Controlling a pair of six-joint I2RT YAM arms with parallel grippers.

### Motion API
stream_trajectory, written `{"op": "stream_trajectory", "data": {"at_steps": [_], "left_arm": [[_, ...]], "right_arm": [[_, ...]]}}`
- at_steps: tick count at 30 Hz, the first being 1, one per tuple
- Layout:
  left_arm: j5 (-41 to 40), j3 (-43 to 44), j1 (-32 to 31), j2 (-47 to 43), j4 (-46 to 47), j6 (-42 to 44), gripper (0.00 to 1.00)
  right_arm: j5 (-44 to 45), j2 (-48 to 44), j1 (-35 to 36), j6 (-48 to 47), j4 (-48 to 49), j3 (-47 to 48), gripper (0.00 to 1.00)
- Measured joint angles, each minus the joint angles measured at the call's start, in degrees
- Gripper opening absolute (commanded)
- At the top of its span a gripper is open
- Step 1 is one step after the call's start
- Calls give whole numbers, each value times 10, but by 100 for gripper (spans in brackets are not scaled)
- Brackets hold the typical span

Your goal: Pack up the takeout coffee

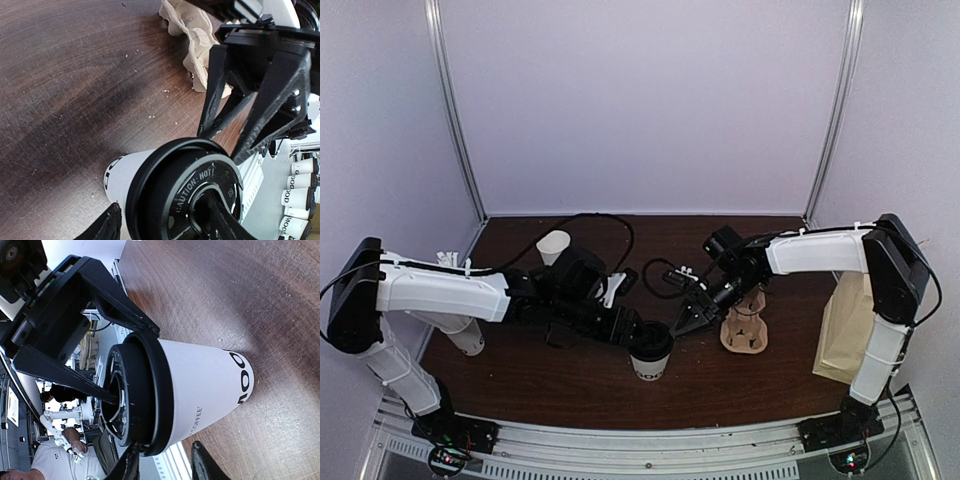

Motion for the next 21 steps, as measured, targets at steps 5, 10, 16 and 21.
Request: {"op": "stream_trajectory", "data": {"at_steps": [5,10,16,21], "left_arm": [[9,0,6,3,9,-6,61],[17,-6,13,7,24,-13,61],[31,-24,19,8,61,-24,61],[52,-55,30,8,117,-45,60]], "right_arm": [[2,4,0,3,0,-4,32],[0,5,0,8,0,-4,26],[-5,9,-5,5,-10,1,18],[-14,15,-7,5,-14,4,17]]}}
